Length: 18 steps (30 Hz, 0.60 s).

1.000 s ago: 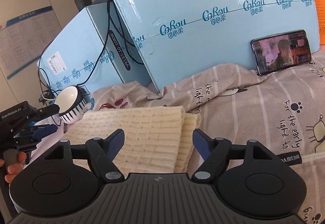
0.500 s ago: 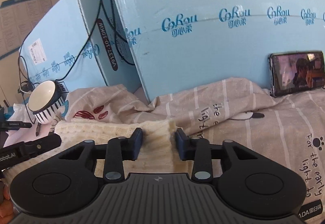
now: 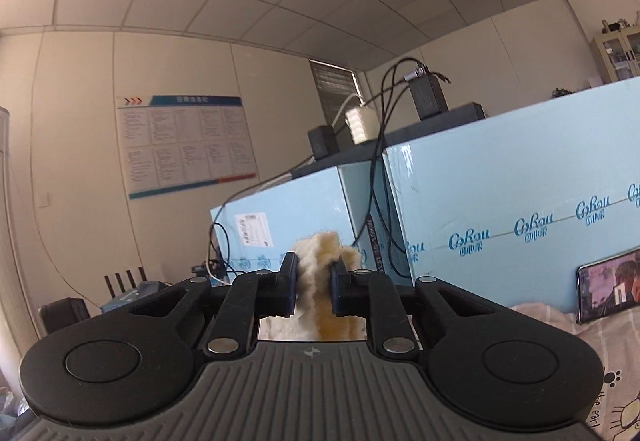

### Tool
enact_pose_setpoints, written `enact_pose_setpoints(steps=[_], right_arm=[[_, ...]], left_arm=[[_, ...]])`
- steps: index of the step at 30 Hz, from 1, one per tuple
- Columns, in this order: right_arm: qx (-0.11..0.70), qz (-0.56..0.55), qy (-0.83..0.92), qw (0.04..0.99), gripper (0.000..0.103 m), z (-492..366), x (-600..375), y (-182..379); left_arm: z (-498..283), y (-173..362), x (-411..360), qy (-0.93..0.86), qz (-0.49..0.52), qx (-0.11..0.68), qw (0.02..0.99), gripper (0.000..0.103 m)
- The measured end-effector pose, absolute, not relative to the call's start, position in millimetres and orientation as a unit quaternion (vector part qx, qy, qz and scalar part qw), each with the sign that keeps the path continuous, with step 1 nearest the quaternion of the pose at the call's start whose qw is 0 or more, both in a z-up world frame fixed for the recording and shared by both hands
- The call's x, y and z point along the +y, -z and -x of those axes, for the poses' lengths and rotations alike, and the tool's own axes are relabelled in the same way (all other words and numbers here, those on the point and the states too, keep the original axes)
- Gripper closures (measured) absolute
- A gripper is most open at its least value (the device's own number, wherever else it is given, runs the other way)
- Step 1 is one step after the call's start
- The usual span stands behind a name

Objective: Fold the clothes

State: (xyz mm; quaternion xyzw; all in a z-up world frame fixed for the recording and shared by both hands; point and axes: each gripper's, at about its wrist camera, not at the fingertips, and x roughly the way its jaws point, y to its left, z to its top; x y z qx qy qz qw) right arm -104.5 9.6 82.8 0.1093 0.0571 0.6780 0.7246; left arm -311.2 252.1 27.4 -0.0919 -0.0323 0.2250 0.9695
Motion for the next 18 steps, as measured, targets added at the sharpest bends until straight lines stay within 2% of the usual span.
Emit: enact_pose_setpoints(steps=[4,9,10,11,12,13,18], right_arm=[[0.043,-0.122,-0.689,0.713,0.089,100.5,-21.3,-88.7],[0.038,-0.134,-0.696,0.704,0.089,92.8,-52.6,-93.4],[0.029,-0.136,-0.689,0.712,0.089,91.8,-59.8,-94.7],[0.020,-0.138,-0.680,0.720,0.089,90.6,-67.0,-96.1],[0.010,-0.140,-0.672,0.728,0.089,89.4,-74.2,-97.6],[0.002,-0.140,-0.657,0.741,0.089,85.0,-79.7,-100.2],[-0.040,-0.139,-0.559,0.816,0.089,53.9,-99.4,-117.7]], left_arm=[[297.6,-21.5,260.7,-0.077,0.174,0.017,0.982,0.000],[252.0,-18.2,222.4,0.025,0.125,0.066,0.990,0.001],[244.2,-18.3,216.1,0.032,0.118,0.061,0.991,0.018],[236.1,-19.4,208.9,0.039,0.106,0.055,0.992,0.059],[227.1,-22.6,199.5,0.050,0.084,0.049,0.994,0.076],[217.7,-26.4,189.3,0.055,0.062,0.042,0.996,0.084],[162.6,-52.5,131.9,0.023,-0.027,-0.007,0.999,0.084]])
